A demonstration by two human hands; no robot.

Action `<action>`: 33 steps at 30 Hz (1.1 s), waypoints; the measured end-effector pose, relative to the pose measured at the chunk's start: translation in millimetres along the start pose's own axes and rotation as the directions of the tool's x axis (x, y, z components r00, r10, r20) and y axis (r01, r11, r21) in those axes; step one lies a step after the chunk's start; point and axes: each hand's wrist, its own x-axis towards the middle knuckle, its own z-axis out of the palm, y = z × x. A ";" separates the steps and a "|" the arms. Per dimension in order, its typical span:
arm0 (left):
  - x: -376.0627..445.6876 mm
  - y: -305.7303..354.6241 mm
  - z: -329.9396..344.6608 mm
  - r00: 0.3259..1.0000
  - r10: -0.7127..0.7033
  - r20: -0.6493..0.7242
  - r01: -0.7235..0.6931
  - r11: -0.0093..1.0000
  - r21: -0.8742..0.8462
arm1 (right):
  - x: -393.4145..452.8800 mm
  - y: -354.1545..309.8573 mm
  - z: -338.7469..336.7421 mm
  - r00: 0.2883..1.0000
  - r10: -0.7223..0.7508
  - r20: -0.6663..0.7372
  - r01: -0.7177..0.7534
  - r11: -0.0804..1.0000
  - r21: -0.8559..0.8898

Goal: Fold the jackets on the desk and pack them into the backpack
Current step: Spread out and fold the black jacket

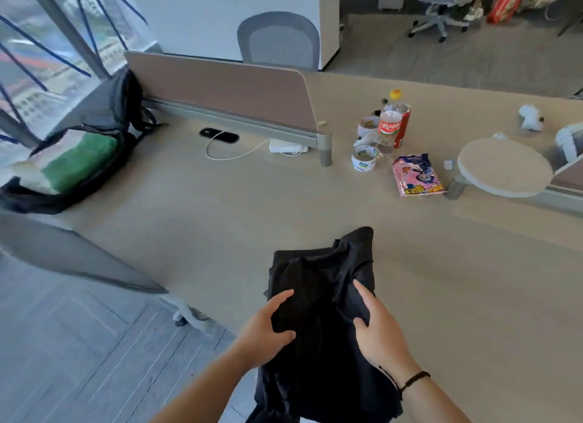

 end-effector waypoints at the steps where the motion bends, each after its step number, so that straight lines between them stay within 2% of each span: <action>1: -13.6 -3.0 -4.3 1.000 -0.008 -0.030 0.008 1.000 0.001 | -4.4 -6.6 6.2 0.999 -0.026 0.022 0.026 1.000 0.003; 6: -76.1 -18.1 -41.0 0.968 -0.061 -0.244 0.041 0.996 -0.083 | -24.1 -56.5 42.9 0.979 -0.163 0.119 0.159 0.986 0.038; 9: -106.3 -30.8 -64.9 0.911 -0.067 -0.406 0.014 0.991 -0.132 | -35.1 -94.8 63.3 0.951 -0.266 0.157 0.266 0.964 0.020; 12: -140.5 -47.8 -87.4 0.859 -0.078 -0.506 -0.006 0.987 -0.162 | -51.8 -131.9 89.2 0.917 -0.356 0.181 0.364 0.931 -0.015; 17: -206.2 -109.7 -121.7 0.796 -0.118 -0.594 -0.002 0.980 -0.197 | -94.7 -182.6 162.8 0.855 -0.434 0.285 0.468 0.882 -0.061; 21: -277.5 -176.4 -156.2 0.757 -0.185 -0.626 0.047 0.972 -0.230 | -146.3 -222.4 242.2 0.806 -0.436 0.401 0.496 0.866 -0.055; 28: -409.4 -290.0 -224.1 0.628 -0.305 -0.716 0.095 0.943 -0.318 | -230.0 -295.4 389.3 0.689 -0.449 0.569 0.555 0.832 -0.014; 33: -471.6 -337.8 -267.0 0.556 -0.360 -0.749 0.085 0.921 -0.379 | -267.8 -343.8 459.3 0.574 -0.456 0.680 0.633 0.774 -0.016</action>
